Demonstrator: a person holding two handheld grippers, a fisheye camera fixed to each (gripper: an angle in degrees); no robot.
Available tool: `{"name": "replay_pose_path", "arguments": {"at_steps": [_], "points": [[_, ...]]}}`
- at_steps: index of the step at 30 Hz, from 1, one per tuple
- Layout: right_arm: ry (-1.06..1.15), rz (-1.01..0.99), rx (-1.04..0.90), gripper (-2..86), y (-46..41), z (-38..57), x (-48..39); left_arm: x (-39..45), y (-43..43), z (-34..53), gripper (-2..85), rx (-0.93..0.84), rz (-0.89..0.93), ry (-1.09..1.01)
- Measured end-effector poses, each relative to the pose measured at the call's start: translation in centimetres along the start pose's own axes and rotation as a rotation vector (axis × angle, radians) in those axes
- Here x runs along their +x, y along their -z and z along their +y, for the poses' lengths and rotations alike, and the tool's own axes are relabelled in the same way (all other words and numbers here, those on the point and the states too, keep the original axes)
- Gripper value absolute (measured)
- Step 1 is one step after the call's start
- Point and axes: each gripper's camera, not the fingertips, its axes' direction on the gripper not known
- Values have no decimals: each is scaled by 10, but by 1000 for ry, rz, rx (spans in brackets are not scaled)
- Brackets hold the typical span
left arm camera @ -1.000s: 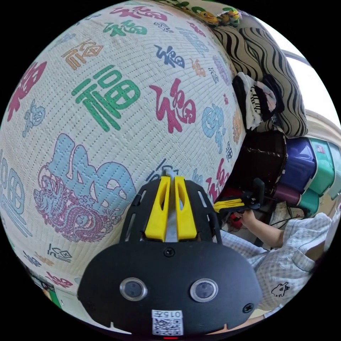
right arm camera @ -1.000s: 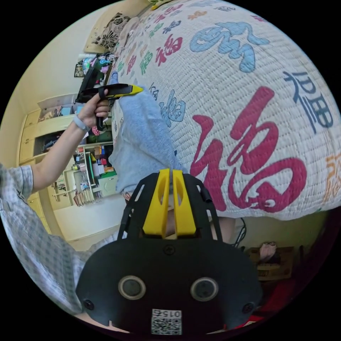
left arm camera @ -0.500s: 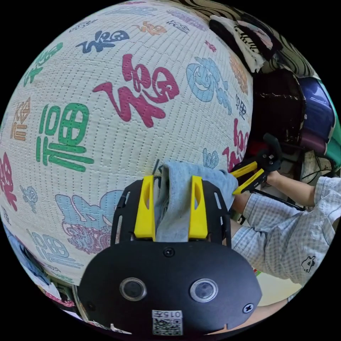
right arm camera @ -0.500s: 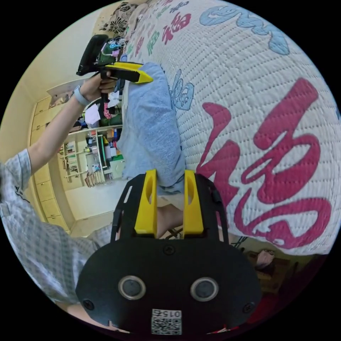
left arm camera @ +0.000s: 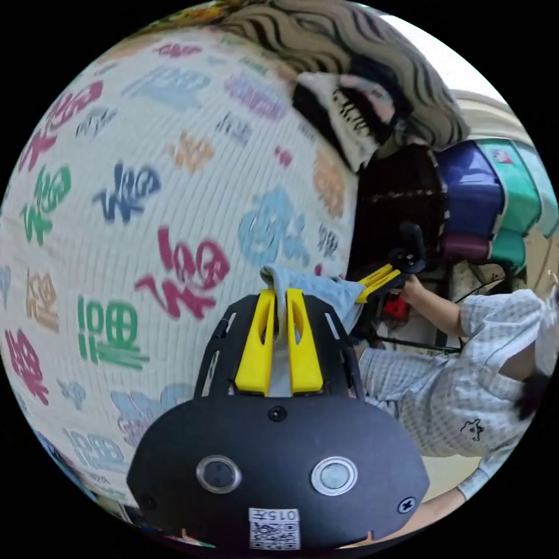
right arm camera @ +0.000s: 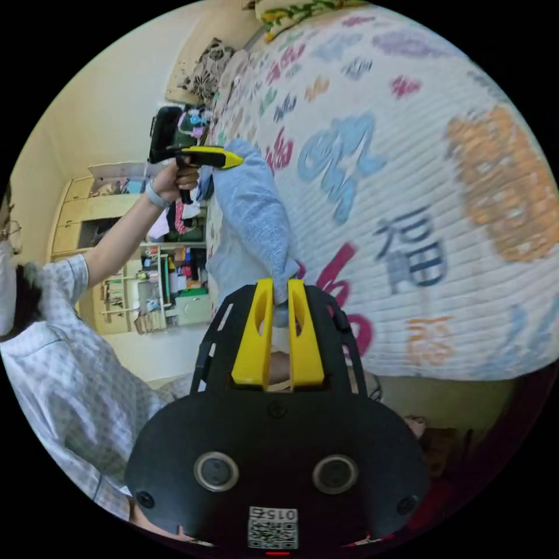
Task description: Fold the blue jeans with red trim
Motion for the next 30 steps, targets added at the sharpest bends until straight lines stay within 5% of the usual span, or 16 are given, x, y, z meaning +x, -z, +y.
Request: {"name": "replay_pose_path", "arguments": {"at_steps": [7, 17, 23, 30], "points": [[159, 333, 129, 50, 94, 4, -71, 41, 54, -26, 21, 253, 14, -223], [307, 102, -73, 52, -79, 34, -170, -23, 72, 196, 7, 445, 246, -1], [319, 255, -201, 58, -178, 34, -177, -55, 42, 287, -2, 459, 201, 190], [265, 127, -224, 49, -167, 30, -182, -60, 22, 318, 28, 488, 212, 286]]}}
